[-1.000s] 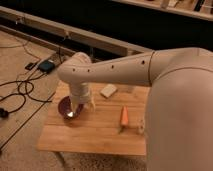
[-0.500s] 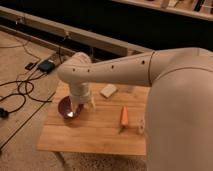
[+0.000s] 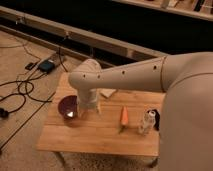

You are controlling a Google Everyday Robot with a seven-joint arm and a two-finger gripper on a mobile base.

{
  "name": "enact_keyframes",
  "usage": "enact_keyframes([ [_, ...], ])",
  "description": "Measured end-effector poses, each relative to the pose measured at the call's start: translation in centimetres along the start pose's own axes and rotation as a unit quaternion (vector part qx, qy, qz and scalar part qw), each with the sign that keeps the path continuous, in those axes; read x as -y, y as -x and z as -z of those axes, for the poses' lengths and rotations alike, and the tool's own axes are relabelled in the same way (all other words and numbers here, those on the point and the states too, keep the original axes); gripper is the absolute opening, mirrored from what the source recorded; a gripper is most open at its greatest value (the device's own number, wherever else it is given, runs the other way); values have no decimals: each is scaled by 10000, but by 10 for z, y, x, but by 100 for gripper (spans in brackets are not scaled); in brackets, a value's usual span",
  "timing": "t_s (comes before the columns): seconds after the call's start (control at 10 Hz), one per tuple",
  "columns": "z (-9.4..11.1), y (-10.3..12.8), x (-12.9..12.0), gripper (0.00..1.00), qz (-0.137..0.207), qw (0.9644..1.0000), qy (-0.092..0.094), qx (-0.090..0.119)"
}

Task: Place the pepper in the ceramic cup

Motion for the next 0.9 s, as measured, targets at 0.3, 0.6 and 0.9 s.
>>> enact_keyframes([
  [0.3, -11, -18, 35, 65, -297, 9994, 171, -8],
  [0.6, -22, -30, 73, 65, -475, 9987, 148, -118],
  [0.9, -33, -22, 99, 65, -455, 9986, -15, -270],
])
